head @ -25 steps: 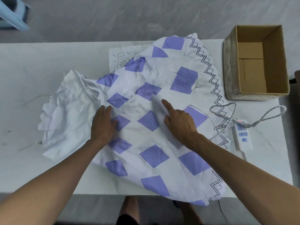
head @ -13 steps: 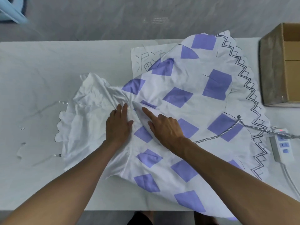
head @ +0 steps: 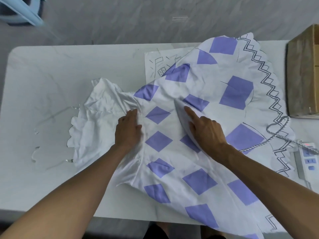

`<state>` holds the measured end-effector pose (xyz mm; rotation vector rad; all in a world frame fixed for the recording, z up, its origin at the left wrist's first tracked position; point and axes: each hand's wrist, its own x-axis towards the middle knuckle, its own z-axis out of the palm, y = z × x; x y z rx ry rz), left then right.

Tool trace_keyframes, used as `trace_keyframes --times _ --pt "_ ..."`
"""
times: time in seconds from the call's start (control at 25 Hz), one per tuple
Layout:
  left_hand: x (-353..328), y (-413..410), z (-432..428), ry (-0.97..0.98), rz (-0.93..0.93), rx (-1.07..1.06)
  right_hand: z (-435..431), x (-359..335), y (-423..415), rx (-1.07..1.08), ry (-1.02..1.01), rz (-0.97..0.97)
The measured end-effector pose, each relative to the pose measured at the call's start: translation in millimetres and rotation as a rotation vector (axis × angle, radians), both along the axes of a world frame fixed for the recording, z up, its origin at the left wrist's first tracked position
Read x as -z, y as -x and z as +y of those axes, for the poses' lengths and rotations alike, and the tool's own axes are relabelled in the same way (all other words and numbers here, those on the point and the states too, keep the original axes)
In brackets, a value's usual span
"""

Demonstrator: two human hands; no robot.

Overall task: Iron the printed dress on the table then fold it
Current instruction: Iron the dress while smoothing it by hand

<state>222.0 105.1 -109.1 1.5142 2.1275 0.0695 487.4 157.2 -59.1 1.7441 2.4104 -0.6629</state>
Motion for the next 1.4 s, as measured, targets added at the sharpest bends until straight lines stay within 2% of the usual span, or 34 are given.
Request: trace_keyframes --times 0.12,0.24,0.28,0.32,0.4,0.48,0.56,0.84,0.92,1.04,1.12,1.24,1.4 --pt "0 17 6 -0.034 -0.136 -0.115 -4 -8 36 -0.145 0.041 0.068" --pt "1 24 4 -0.063 -0.397 -0.292 -18 -4 86 -0.314 0.055 0.042" --pt "1 25 1 -0.083 -0.413 -0.281 -22 -1 97 -0.35 0.019 -0.002" --pt "3 25 0 -0.084 -0.362 -0.221 -25 3 103 -0.365 -0.045 -0.045" --pt "10 19 -6 0.005 -0.147 -0.077 -24 11 101 -0.348 -0.107 -0.098" --pt "15 11 -10 0.068 0.06 0.043 -17 14 87 -0.322 -0.046 -0.085" --pt "16 3 -12 0.063 0.149 0.086 -8 12 66 -0.263 -0.039 -0.057" --pt "9 -15 1 0.137 0.259 0.014 24 8 -17 0.096 -0.032 -0.098" --pt "4 -19 6 0.094 0.288 -0.027 28 6 -30 0.192 -0.001 -0.093" --pt "-2 -34 9 -0.122 0.337 0.051 27 -1 -30 0.157 0.031 -0.033" --pt "-1 -48 14 -0.171 0.31 0.196 25 -3 -15 0.051 0.031 0.02" --pt "9 -74 27 0.02 0.215 0.277 17 6 4 -0.118 0.019 0.001" --pt "19 -90 36 0.229 0.234 0.23 25 14 -17 -0.032 -0.03 -0.058"
